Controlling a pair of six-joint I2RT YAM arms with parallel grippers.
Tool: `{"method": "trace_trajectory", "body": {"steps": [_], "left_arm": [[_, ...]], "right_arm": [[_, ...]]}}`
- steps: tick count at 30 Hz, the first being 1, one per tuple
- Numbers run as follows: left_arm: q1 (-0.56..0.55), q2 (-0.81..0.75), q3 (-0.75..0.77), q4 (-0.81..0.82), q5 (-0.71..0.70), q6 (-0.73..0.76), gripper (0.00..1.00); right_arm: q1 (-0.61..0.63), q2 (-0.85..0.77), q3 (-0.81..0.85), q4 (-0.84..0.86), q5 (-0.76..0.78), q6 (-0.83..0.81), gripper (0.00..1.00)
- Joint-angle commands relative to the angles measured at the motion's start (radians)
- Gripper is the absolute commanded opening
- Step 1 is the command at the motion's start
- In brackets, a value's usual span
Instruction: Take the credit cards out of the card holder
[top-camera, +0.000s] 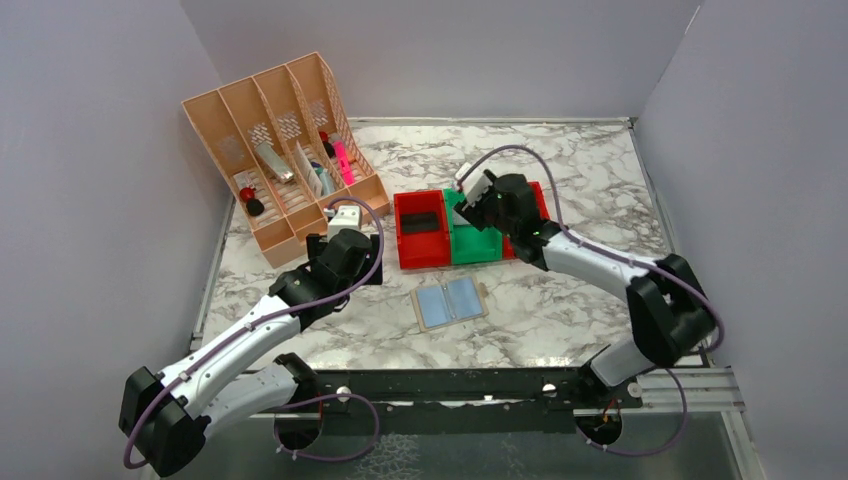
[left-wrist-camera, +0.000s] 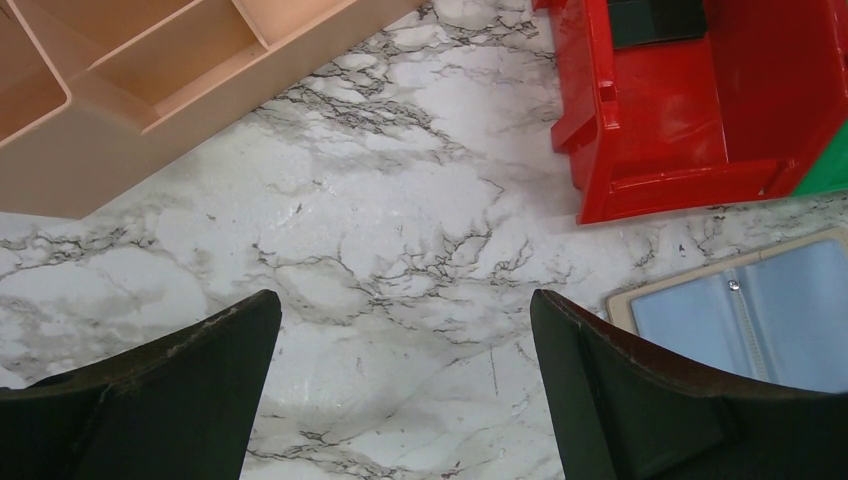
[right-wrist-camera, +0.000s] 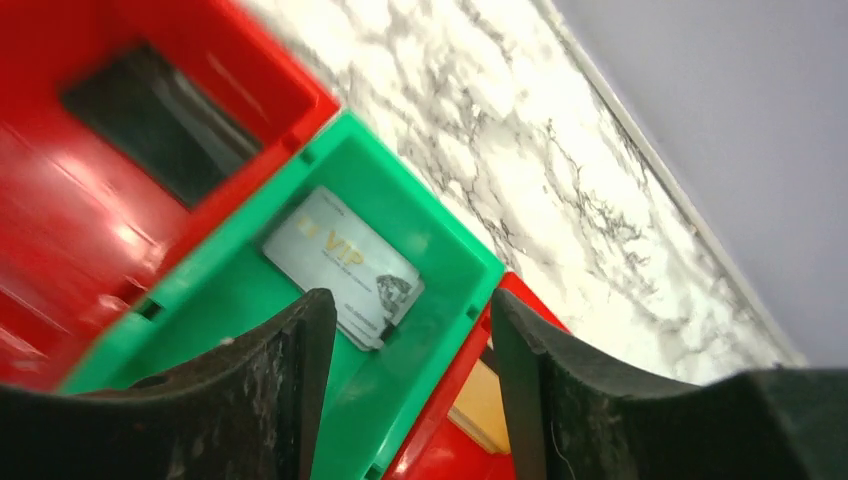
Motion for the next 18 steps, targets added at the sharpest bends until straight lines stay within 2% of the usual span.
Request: {"method": "trace_trajectory", "body": {"steps": [1,3,5,8,12,14,18], "left_arm": [[0.005,-0.003,0.012,-0.008,0.016,0.007,0.99],[0.005,-0.002,0.013,-0.008,0.029,0.014,0.99],[0.004,-0.006,0.011,-0.001,0.072,0.029,0.99],[0.005,0.009,0.019,0.049,0.293,0.085,0.99],[0.005,0.053,0.026,0.140,0.505,0.046,0.99],[0.005,0.081,0.012,0.209,0.611,-0.002,0.98],[0.003,0.154,-0.021,0.362,0.806,-0.102,0.89]], "right_arm": [[-0.009,-0.174,0.022,-0.166,-0.066,0.571,0.65],[-0.009,-0.203,0.048,-0.331,-0.119,0.795,0.66],[-0.009,-0.215,0.035,-0.459,-0.199,0.933,0.66],[-0.009,-0.242,-0.091,-0.404,-0.372,1.029,0.61],[-0.008,-0.250,-0.203,-0.294,-0.534,1.152,0.55],[-0.004,-0.244,-0.226,-0.291,-0.540,1.183,0.54],[-0.003,-0.232,-0.242,-0.342,-0.484,1.166,0.54]]}}
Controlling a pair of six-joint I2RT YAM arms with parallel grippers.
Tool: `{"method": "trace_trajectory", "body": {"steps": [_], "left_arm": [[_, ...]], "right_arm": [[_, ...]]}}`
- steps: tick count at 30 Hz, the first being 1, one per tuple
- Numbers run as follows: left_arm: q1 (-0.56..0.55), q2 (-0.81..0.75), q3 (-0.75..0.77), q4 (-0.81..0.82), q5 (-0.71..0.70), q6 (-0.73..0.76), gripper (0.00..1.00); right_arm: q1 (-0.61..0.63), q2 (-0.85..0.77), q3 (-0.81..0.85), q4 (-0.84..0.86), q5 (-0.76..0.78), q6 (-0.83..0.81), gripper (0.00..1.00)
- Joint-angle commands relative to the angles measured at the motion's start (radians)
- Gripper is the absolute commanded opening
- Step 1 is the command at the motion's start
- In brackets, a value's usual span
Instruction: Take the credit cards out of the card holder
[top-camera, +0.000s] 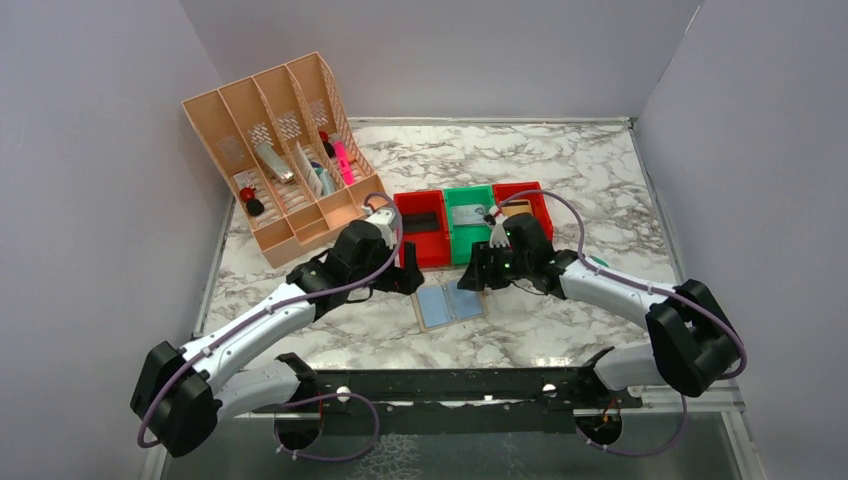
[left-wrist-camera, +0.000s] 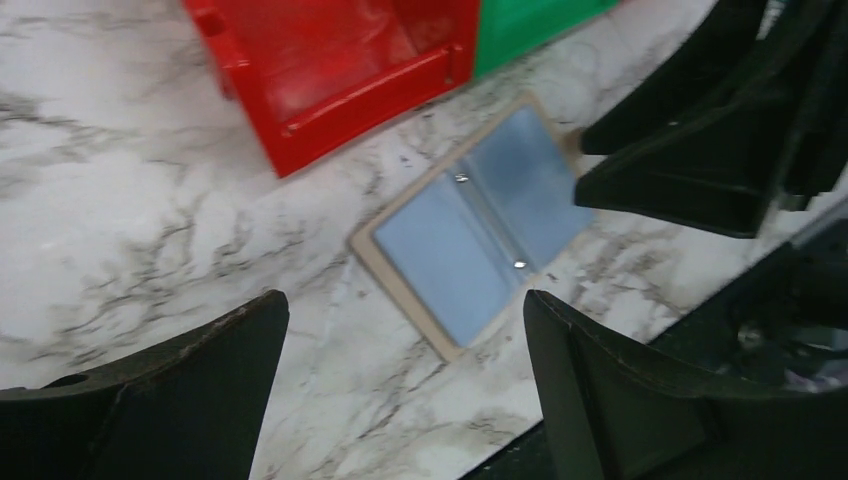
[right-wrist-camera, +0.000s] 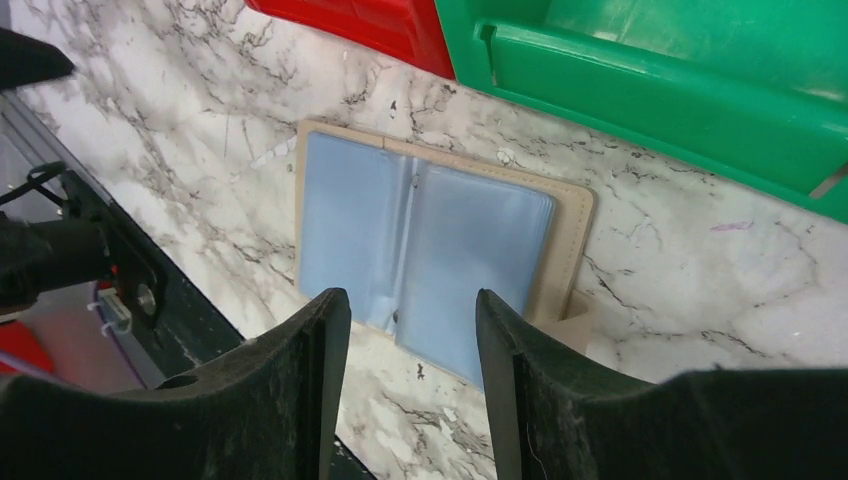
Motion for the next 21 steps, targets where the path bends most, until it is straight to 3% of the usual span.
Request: {"method": "trace_trajectory", "body": {"steps": [1,6,16,21], "left_arm": [[0.000,0.071,-0.032,0.225,0.303,-0.123,0.87],[-0.013,0.162,-0.058,0.261,0.325,-0.161,0.79],[-0.060,0.314,-0.114,0.381,0.314,-0.204,0.74],[-0.106,0.449,-0.110,0.442,0.288,-0.219,0.65]], "right_arm": [[0.003,0.011,0.006,-0.032,-0.022,0.057,0.54],[0.002,0.052,0.016,-0.060,0.002,0.032,0.53],[0.003,0.136,-0.003,-0.070,0.000,0.021,0.52],[0.003,0.161,-0.036,-0.016,-0.055,0.058,0.50]]}}
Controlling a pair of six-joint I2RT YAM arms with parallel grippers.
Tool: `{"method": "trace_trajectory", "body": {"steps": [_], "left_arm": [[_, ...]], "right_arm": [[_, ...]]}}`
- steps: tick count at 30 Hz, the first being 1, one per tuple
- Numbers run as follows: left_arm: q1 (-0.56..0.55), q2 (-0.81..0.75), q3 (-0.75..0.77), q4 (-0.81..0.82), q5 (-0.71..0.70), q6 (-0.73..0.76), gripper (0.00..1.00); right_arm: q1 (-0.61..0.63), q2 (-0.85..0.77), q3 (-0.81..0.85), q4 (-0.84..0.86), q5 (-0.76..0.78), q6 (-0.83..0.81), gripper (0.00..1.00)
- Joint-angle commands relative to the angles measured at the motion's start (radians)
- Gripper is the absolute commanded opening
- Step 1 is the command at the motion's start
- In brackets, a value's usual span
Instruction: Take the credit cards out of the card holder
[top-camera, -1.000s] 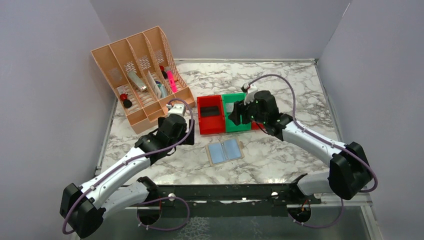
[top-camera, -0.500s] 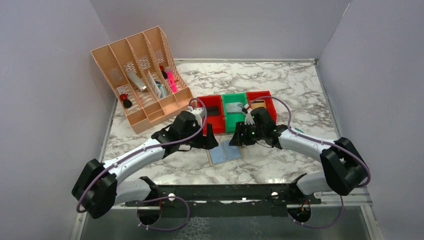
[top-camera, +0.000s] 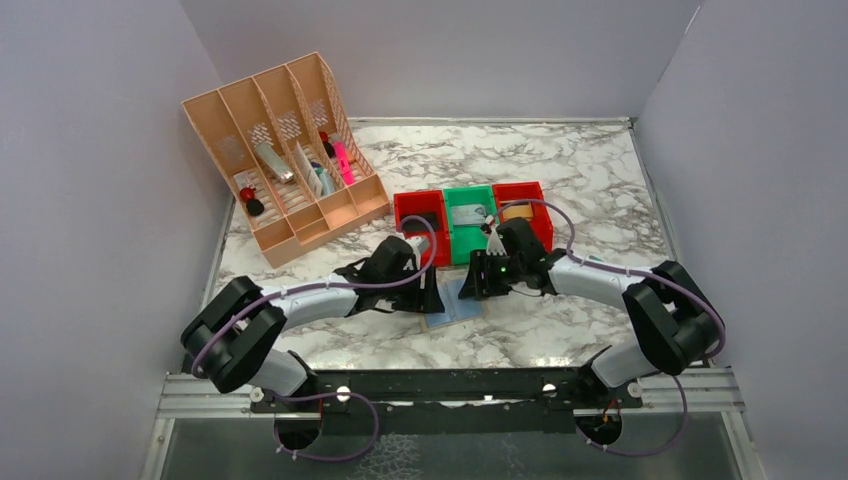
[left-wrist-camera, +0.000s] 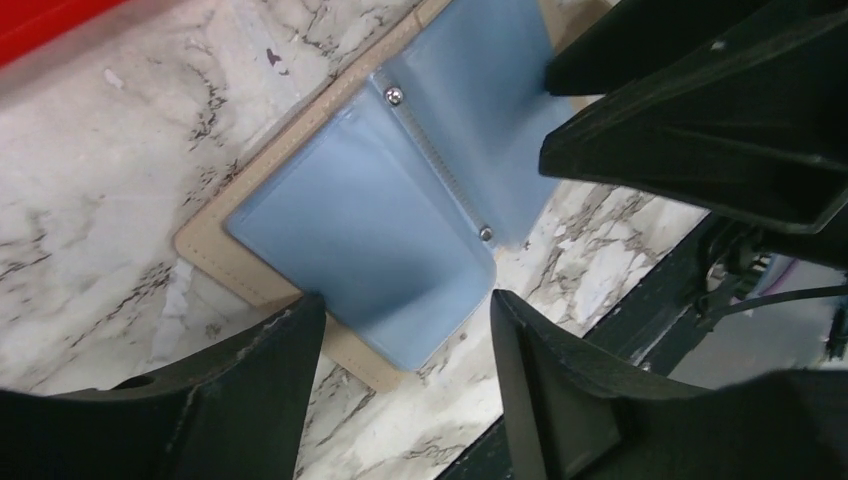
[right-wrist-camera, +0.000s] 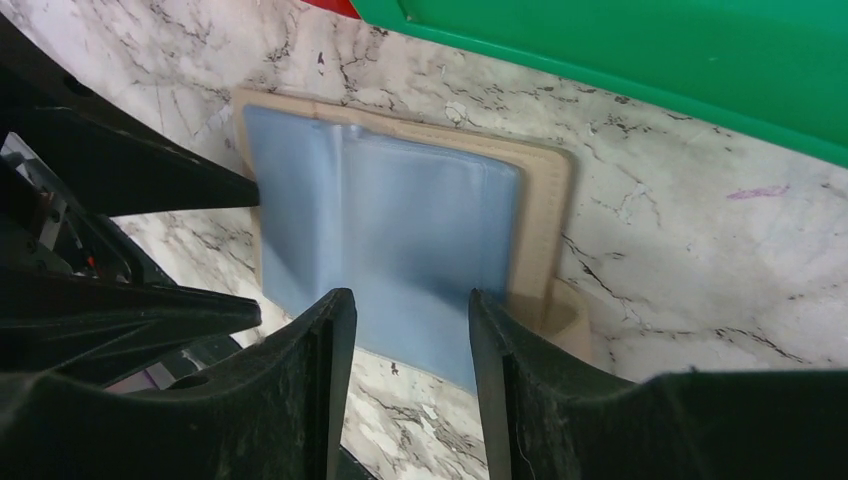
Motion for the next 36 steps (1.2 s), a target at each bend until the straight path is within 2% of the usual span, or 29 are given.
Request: {"method": "trace_trajectory", "body": {"steps": [1,7,18,22,28,36], "left_arm": [[-0.040,0.098,-0.003,0.089,-0.012,-0.024,0.63],[-0.047,0.127,-0.026,0.102,-0.061,-0.055,0.57],[-0.047,0.082,-0.018,0.031,-0.123,-0.022,0.54],[-0.047,0.093,0.004,0.035,-0.112,-0.021,0.54],[-0.048,0.111,0.035,0.063,-0.077,-0.017,0.53],[-0.056,0.137,0.061,0.112,-0.044,-0.025,0.53]], "right_arm": [[0.003,0.041,-0.040,0.021,-0.036,0.030,0.50],[0.003,0.011,-0.038,0.006,-0.007,0.030,0.50],[0.003,-0.116,0.060,-0.176,0.324,-0.034,0.56],[0.003,-0.065,0.070,-0.172,0.268,-0.052,0.55],[0.004,-0.028,-0.038,-0.016,0.072,0.011,0.48],[0.004,-0.010,-0.057,-0.002,0.031,0.007,0.44]]}}
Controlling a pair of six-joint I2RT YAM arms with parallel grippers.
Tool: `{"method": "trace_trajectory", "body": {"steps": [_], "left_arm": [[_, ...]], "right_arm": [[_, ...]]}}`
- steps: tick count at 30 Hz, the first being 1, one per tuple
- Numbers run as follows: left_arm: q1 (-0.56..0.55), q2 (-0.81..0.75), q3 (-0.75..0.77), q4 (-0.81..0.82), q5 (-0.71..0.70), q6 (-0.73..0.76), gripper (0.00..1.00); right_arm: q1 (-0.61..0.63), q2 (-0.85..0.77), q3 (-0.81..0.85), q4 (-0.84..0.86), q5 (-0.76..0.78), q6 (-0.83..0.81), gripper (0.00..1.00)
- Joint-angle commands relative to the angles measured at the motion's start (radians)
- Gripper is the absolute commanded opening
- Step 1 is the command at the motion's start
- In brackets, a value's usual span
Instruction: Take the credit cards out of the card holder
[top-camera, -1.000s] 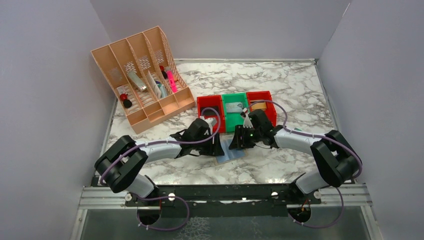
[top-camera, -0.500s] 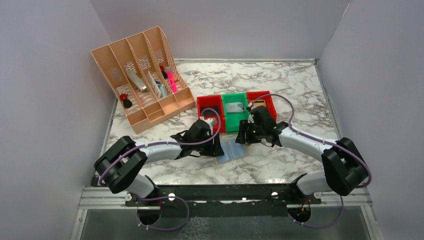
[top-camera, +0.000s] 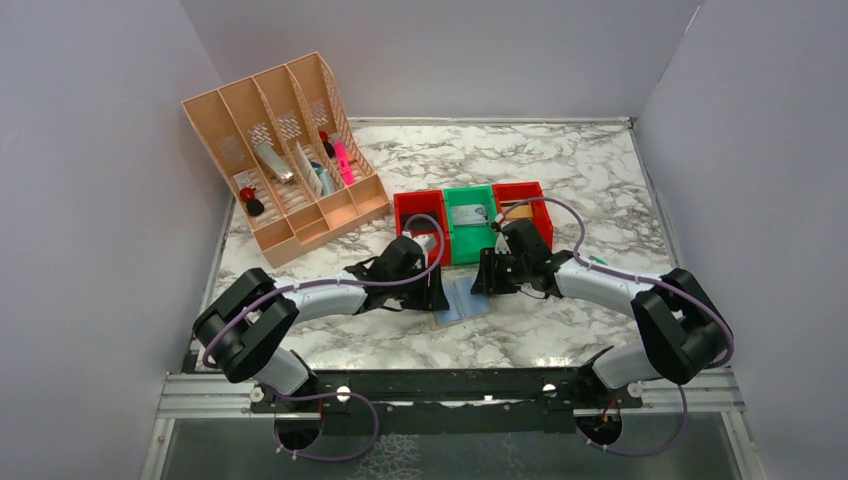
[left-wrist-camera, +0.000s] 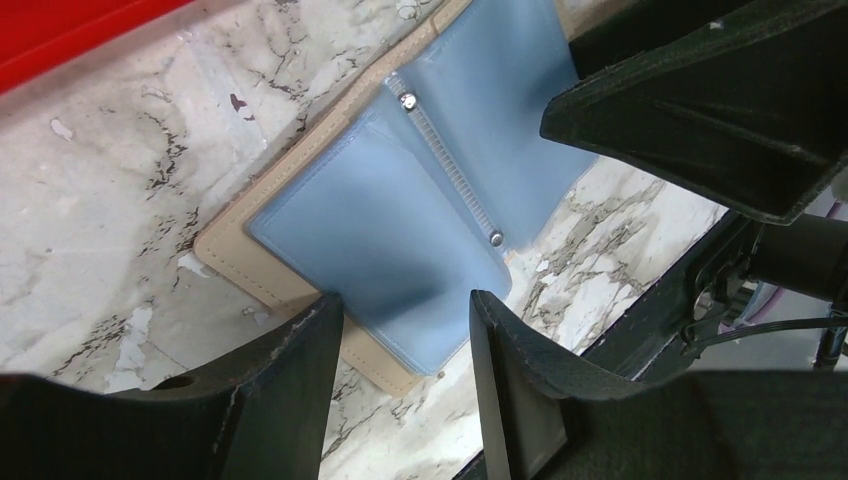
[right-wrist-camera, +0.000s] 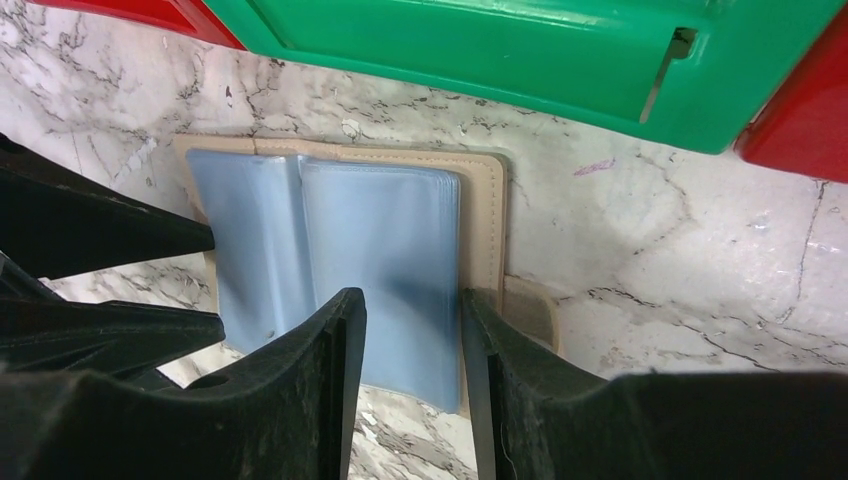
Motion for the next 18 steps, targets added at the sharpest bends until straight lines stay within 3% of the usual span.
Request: {"method": "trace_trajectory", "body": {"steps": [1,9,18], "left_arm": [[-0.015,0.038,0.021,0.061,0.013,0.014,0.53],[-0.023,0.003,0.036,0.039,-0.030,0.011,0.53],[-0.022,-0.041,0.040,0.027,-0.062,0.023,0.53]], "right_arm": [[0.017,0.037,-0.033,0.028,-0.109,0.010,0.43],[0.017,0.028,-0.040,0.033,-0.102,0.023,0.34],[0.018,0.024,-0.046,0.079,-0.158,0.067,0.33]]}}
